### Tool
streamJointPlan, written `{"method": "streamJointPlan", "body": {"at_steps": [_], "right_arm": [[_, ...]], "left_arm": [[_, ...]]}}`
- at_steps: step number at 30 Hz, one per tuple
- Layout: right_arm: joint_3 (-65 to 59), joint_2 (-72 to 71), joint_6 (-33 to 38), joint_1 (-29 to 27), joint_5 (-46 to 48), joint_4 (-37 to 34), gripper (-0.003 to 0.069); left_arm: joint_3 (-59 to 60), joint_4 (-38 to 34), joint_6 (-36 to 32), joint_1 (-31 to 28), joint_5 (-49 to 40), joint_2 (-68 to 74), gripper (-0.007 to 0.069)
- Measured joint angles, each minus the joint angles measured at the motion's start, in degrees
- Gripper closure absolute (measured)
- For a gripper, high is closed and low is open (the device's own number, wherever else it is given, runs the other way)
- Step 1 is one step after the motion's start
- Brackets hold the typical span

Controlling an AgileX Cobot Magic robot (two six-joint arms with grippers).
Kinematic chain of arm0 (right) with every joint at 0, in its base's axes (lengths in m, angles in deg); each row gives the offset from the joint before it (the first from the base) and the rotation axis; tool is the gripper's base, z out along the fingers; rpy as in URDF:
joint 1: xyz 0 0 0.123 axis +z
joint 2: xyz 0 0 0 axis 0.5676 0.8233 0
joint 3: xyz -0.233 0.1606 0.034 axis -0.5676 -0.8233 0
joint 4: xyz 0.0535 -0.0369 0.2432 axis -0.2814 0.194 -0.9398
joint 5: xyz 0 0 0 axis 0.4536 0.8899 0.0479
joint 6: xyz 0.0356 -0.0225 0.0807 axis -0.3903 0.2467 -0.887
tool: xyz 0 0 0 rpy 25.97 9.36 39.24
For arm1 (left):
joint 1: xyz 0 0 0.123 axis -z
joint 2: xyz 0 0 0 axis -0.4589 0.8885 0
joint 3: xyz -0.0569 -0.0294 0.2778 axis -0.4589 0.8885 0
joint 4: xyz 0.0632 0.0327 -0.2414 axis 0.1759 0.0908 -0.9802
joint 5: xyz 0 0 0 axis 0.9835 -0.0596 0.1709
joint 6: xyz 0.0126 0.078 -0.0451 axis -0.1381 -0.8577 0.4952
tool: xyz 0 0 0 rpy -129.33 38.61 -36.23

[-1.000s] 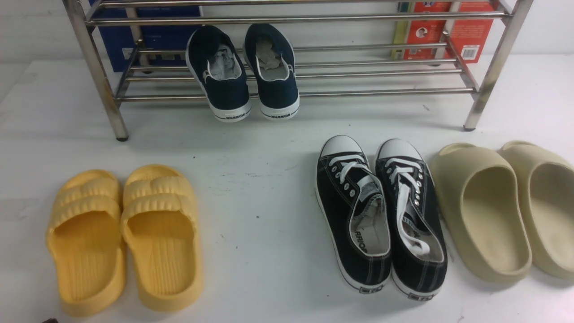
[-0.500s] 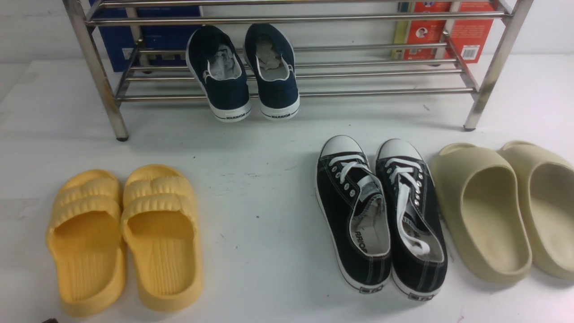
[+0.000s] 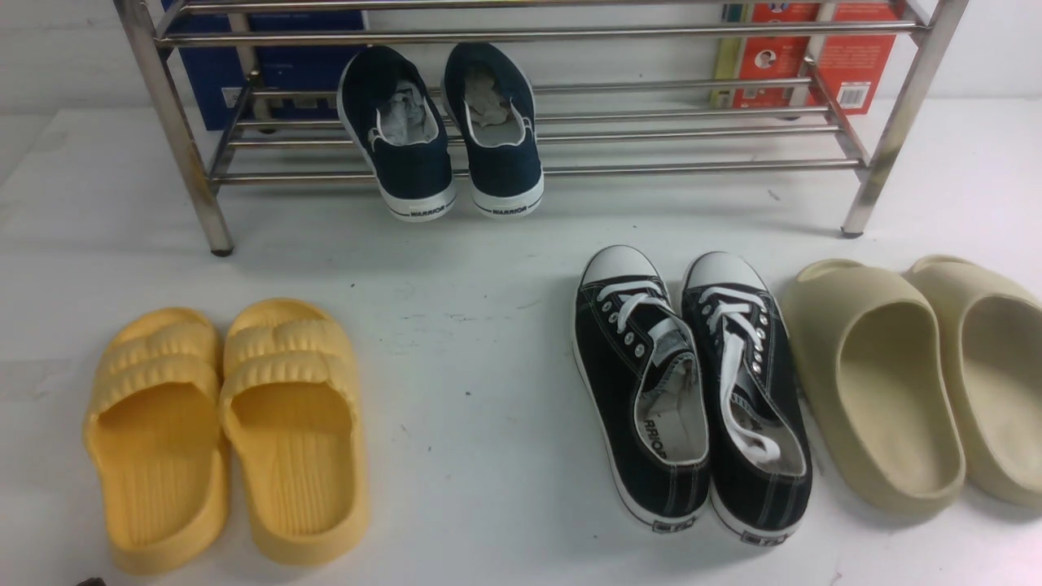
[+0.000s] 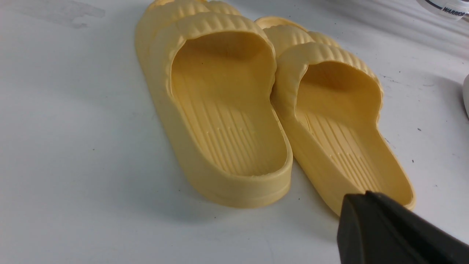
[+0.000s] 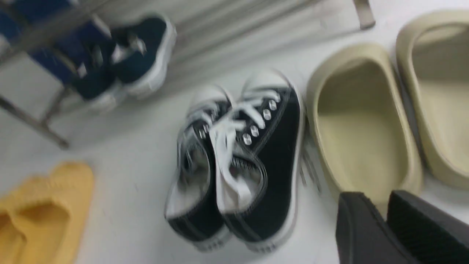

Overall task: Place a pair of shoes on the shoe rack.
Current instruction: Use the right arm to grab the shoe closest to it

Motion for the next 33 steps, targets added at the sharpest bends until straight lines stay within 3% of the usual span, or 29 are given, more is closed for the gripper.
{"method": "streamJointPlan", "body": {"at_steps": [3,7,11,13,16,18,22,28,33], "right_arm": [[14.4,16.5,8.4,0.0,15.7,3.1,0.0581],[20.5,28.0,10.7,0.6,20.3,3.7,0.0608],[26.5,41.0,10.7,6.9,20.6,2.8,0.062],[30.9,47.8,10.0,15.1,19.3,3.2,0.0617],[34.4,53.3,9.7,22.3,18.7,4.8,0.0601],[38.6,60.6,9.7,31.3,18.1,10.2,0.0543],[41.5,67.0,9.8,39.0,15.6,18.6,0.0391],[41.7,74.3,12.9,40.8,8.8,23.3,0.0146],[41.7,77.0,7.6,40.8,6.0,23.6,0.0117]], "left_arm": [[0.0,0.0,0.0,0.0,0.0,0.0,0.0625],[0.0,0.0,0.0,0.0,0.0,0.0,0.0625],[0.0,0.0,0.0,0.0,0.0,0.0,0.0625],[0.0,0.0,0.0,0.0,0.0,0.0,0.0625],[0.0,0.0,0.0,0.0,0.0,0.0,0.0625],[0.0,0.0,0.0,0.0,0.0,0.0,0.0625],[0.0,0.0,0.0,0.0,0.0,0.0,0.0625],[0.0,0.0,0.0,0.0,0.0,0.0,0.0625],[0.0,0.0,0.0,0.0,0.0,0.0,0.0625]]}}
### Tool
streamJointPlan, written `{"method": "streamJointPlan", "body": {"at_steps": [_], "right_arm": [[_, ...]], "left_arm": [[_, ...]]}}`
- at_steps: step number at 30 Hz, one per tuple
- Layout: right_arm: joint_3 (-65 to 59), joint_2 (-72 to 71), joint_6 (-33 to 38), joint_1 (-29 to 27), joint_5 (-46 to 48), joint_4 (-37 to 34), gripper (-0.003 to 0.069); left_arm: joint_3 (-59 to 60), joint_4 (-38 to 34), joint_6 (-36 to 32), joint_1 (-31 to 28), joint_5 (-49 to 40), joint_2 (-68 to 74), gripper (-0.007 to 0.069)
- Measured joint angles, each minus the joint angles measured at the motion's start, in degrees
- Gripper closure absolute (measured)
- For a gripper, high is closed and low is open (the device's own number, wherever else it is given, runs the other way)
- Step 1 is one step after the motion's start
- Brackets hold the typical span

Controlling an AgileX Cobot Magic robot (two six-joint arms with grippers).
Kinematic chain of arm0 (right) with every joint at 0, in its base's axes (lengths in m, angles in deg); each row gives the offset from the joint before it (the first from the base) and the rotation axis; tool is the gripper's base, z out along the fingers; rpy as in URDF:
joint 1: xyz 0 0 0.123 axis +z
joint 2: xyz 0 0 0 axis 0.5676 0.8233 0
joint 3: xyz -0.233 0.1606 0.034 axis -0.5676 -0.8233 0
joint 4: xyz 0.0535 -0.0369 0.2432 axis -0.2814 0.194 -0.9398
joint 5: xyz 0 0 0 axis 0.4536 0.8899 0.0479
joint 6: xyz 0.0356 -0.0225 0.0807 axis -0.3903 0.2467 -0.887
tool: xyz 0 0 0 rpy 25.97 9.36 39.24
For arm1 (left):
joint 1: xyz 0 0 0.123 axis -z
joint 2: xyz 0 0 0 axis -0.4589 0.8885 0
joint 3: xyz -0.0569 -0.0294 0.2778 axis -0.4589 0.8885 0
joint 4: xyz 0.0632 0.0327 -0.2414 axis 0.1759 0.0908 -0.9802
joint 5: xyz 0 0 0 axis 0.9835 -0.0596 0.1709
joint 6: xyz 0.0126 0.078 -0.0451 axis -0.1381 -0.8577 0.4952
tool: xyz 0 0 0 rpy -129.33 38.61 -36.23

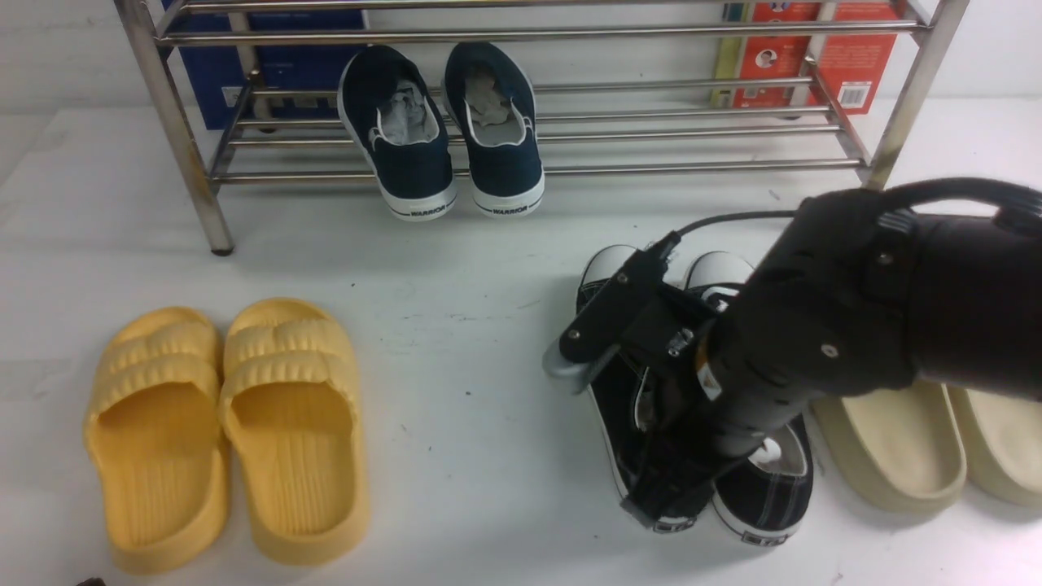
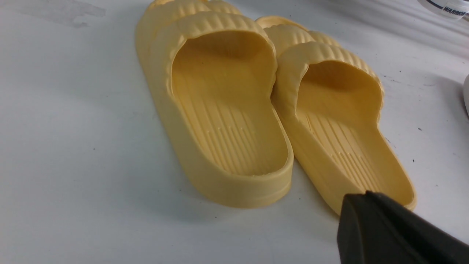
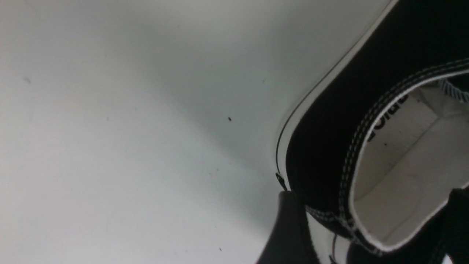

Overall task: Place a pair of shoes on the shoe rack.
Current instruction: Use the right arm to grab the shoe closest to it

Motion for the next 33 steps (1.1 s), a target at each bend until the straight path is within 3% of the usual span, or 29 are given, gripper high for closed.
{"method": "streamJointPlan", "body": {"at_steps": [4,10,20,33], "right_arm": [[1.2,0.6,-11.7,0.0,-0.5,1.6,0.016],[3.5,0.6,-16.3,-1.1,1.7,1.0,0.0218],[5.2,1.4,-14.6,-8.4,4.1,-11.9,0.0223],[5.8,4.1,-11.5,-8.8,3.8,-15.1,0.023]], "left_arm": [[0.0,0.0,0.0,0.0,0.0,0.0,0.0625],[0.0,0.0,0.0,0.0,0.0,0.0,0.0625],[0.0,0.0,0.0,0.0,0.0,0.0,0.0625],[0.0,0.0,0.0,0.0,0.0,0.0,0.0625]]}}
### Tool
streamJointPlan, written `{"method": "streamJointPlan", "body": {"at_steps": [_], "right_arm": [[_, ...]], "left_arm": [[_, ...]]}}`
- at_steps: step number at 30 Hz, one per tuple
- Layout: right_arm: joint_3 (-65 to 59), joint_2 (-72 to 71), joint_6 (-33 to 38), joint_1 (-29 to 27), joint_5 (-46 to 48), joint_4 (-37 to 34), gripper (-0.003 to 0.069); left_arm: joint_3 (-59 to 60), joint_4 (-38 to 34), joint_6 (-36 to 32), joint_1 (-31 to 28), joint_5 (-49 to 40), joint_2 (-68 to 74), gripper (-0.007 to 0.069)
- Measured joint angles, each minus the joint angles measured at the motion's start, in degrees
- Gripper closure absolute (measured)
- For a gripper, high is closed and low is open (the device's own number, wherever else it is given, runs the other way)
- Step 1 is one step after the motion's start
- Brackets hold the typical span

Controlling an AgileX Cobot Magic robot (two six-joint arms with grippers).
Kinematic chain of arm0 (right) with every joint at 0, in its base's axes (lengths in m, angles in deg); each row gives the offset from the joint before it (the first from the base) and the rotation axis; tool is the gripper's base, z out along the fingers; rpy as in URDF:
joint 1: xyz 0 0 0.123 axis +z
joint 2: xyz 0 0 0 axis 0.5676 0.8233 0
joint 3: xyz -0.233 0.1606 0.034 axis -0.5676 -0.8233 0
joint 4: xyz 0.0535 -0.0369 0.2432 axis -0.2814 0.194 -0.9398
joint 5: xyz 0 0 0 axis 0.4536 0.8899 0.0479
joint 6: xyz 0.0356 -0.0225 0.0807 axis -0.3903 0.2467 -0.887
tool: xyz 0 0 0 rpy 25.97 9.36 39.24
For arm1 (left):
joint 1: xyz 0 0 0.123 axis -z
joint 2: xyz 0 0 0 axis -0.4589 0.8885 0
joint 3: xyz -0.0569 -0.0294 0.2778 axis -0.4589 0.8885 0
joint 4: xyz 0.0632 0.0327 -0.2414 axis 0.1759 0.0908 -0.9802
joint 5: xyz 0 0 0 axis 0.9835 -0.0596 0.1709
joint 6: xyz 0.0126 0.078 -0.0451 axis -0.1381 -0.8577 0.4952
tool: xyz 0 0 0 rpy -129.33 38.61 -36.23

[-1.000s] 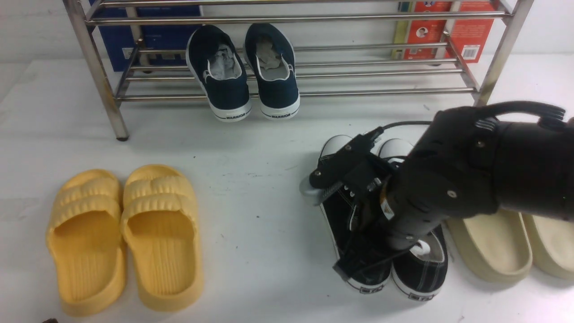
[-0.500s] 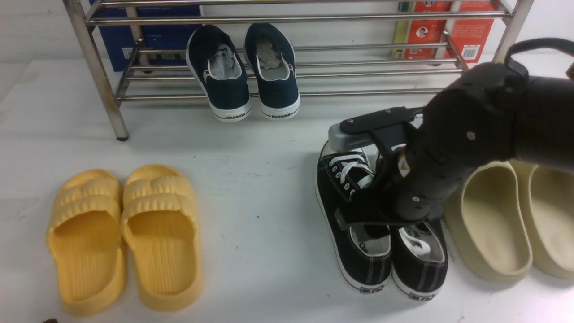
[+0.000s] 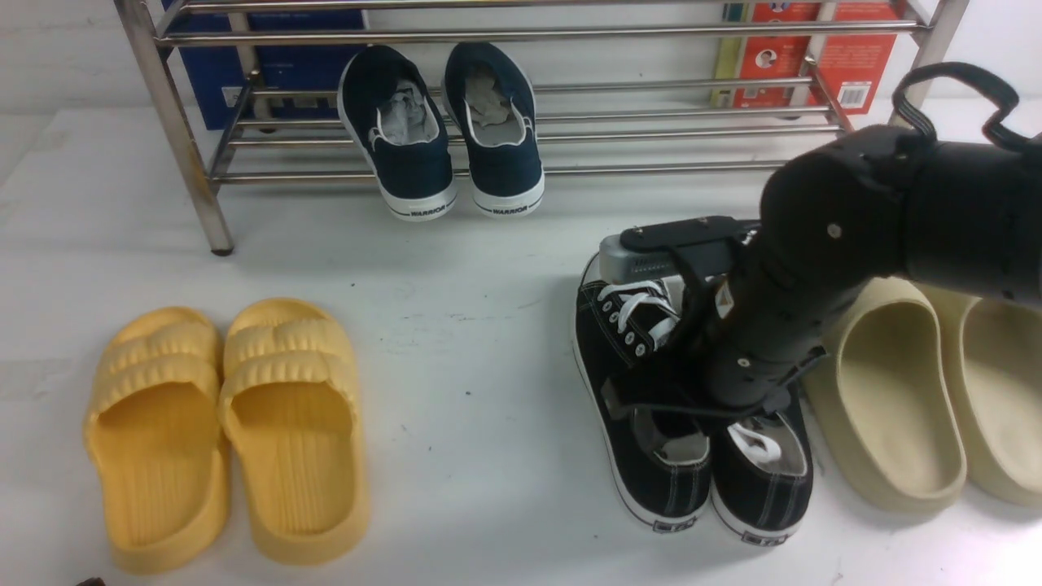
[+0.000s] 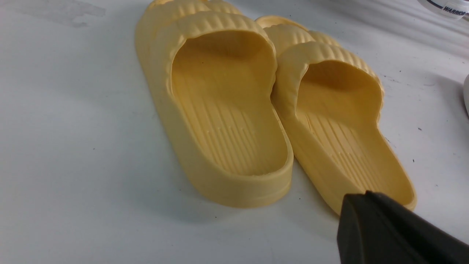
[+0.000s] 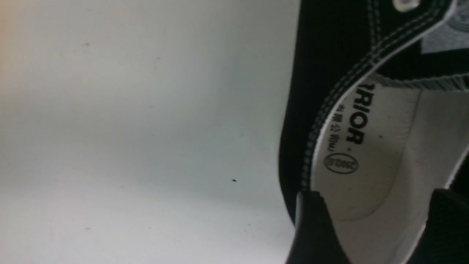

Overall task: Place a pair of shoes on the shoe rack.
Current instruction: Use the right arm to grab the shoe closest to it

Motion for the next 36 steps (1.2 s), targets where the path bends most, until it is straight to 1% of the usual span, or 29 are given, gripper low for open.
{"method": "streamJointPlan", "body": {"at_steps": [4,7,10,17,20,21,22,23,25,26,27,28,29,31,36], "right_arm": [[0.1,0.5,2.7,3.4,-1.4,-0.9,0.023],[0.1,1.5,2.7,3.7,-1.7,0.1,0.023],[0.1,3.3,2.6,3.7,-2.1,2.8,0.023],[0.1,5.3,2.0,3.7,-2.4,3.3,0.0236],[0.2,6.9,2.0,3.7,-2.6,3.2,0.0292],[0.2,6.9,2.0,3.7,-2.6,3.2,0.0292],[0.3,7.6,2.0,3.7,-2.8,3.2,0.0342],[0.3,7.6,2.0,3.7,-2.8,3.2,0.0342],[0.4,8.0,2.0,3.7,-2.8,3.0,0.0441],[0.4,8.0,2.1,3.7,-2.8,2.9,0.0481],[0.4,8.0,2.1,3.7,-2.8,2.8,0.0497],[0.4,8.0,2.4,3.7,-2.9,2.4,0.0563],[0.4,7.8,2.6,3.7,-2.9,2.1,0.0595],[0.4,7.4,2.9,3.7,-2.1,1.3,0.0634],[0.0,1.4,3.1,3.8,1.5,-2.0,0.0636]], "left_arm": [[0.0,0.0,0.0,0.0,0.0,0.0,0.0625],[0.0,0.0,0.0,0.0,0.0,0.0,0.0625],[0.0,0.0,0.0,0.0,0.0,0.0,0.0623],[0.0,0.0,0.0,0.0,0.0,0.0,0.0617],[0.0,0.0,0.0,0.0,0.0,0.0,0.0615],[0.0,0.0,0.0,0.0,0.0,0.0,0.0615],[0.0,0.0,0.0,0.0,0.0,0.0,0.0613],[0.0,0.0,0.0,0.0,0.0,0.0,0.0613],[0.0,0.0,0.0,0.0,0.0,0.0,0.0609],[0.0,0.0,0.0,0.0,0.0,0.0,0.0607],[0.0,0.0,0.0,0.0,0.0,0.0,0.0607],[0.0,0.0,0.0,0.0,0.0,0.0,0.0606],[0.0,0.0,0.0,0.0,0.0,0.0,0.0606],[0.0,0.0,0.0,0.0,0.0,0.0,0.0606],[0.0,0.0,0.0,0.0,0.0,0.0,0.0599]]}}
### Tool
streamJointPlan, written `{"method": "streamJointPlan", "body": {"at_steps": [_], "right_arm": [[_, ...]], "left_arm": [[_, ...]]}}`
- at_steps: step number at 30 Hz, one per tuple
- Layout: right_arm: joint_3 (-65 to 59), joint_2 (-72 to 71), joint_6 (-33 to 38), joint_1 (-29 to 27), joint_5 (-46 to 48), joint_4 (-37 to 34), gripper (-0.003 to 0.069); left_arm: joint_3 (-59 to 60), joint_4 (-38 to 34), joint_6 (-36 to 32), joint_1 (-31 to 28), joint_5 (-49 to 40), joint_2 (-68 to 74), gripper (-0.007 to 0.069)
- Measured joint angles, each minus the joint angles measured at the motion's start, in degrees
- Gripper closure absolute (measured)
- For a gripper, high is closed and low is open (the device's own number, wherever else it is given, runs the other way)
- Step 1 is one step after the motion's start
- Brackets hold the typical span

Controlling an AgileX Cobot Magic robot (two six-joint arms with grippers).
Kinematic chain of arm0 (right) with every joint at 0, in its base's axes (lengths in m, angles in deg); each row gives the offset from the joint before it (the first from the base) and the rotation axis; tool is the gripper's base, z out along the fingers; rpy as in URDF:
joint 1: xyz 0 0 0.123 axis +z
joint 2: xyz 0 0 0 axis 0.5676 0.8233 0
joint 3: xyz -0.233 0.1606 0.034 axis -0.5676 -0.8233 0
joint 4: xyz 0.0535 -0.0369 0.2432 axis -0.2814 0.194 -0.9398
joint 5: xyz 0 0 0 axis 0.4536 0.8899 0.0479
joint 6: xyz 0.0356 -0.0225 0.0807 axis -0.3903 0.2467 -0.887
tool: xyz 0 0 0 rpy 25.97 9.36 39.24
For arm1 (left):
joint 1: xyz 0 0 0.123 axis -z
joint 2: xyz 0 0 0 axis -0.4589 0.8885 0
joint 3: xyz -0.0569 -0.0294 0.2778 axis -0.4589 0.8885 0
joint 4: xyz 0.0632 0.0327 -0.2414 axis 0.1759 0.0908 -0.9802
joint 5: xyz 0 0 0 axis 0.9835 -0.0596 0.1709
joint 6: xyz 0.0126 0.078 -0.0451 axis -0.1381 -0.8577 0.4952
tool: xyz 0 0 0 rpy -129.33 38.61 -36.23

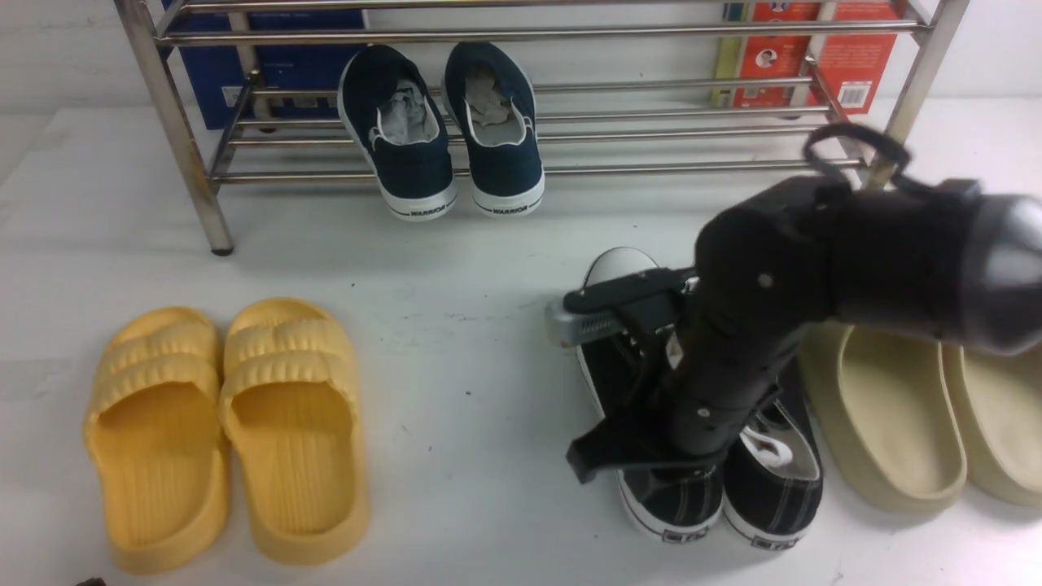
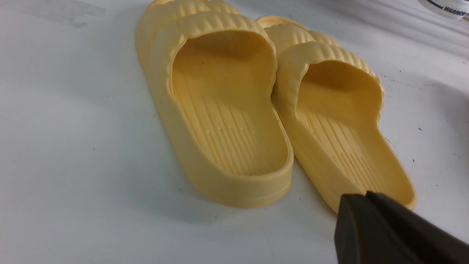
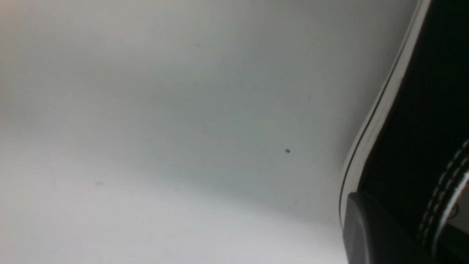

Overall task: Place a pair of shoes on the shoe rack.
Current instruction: Use the right arm to put a shoe into the shoe rack

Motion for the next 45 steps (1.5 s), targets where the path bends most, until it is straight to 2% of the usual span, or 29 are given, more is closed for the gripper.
{"method": "streamJointPlan", "body": {"at_steps": [5,13,25,38,45], "right_arm": [[0.9,-10.1,-0.3,0.0,3.8,-0.6,0.0634],[7.1,-9.8,2.0,-0.4,6.7,3.5,0.0633],[29.4,11.2,9.2,-11.2,9.8,5.9,0.063],[54.9,28.2,13.4,-14.5,13.7,5.7,0.0629],[61.1,33.4,13.9,-15.7,13.8,5.4,0.0629]], "left_arm": [[0.0,0.0,0.0,0.0,0.0,0.0,0.0587],[0.0,0.0,0.0,0.0,0.0,0.0,0.058],[0.0,0.0,0.0,0.0,0.0,0.0,0.0564],[0.0,0.0,0.0,0.0,0.0,0.0,0.0554],[0.0,0.0,0.0,0.0,0.0,0.0,0.0546]]}}
